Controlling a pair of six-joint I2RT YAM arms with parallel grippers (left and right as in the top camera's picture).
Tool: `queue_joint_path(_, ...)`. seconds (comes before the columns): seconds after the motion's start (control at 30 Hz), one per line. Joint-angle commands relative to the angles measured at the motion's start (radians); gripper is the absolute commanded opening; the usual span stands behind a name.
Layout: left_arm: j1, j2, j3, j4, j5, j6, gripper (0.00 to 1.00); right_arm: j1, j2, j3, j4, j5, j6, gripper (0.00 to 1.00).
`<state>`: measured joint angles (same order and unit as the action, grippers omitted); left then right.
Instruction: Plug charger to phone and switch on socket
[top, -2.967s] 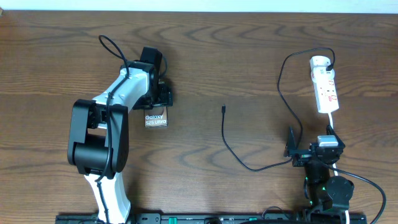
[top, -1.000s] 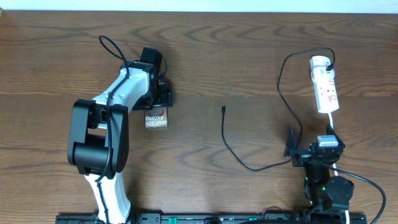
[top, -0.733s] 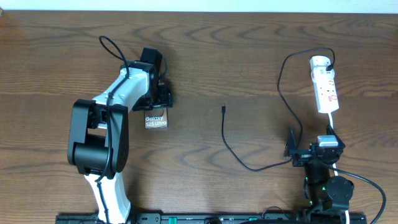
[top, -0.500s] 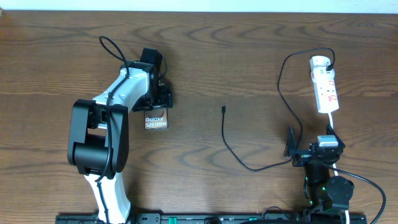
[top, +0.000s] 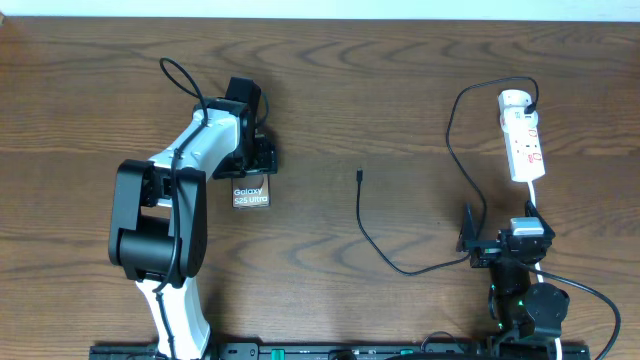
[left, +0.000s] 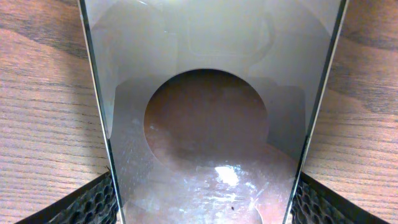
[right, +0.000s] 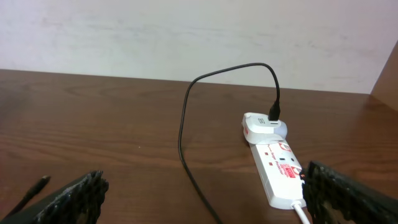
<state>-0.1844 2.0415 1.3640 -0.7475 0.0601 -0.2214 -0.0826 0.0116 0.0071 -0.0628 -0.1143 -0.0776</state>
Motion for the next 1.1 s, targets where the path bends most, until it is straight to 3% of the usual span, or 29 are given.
queue_joint_path(0.0, 0.005, 0.054, -0.019, -0.003, -0.020, -0.002, 0.82, 0.005, -0.007, -0.002, -0.004, 0.007, -0.009, 0.99)
queue_joint_path(1.07, 0.005, 0.054, -0.019, 0.005, -0.020, -0.001, 0.82, 0.005, -0.007, -0.002, -0.004, 0.007, -0.009, 0.99)
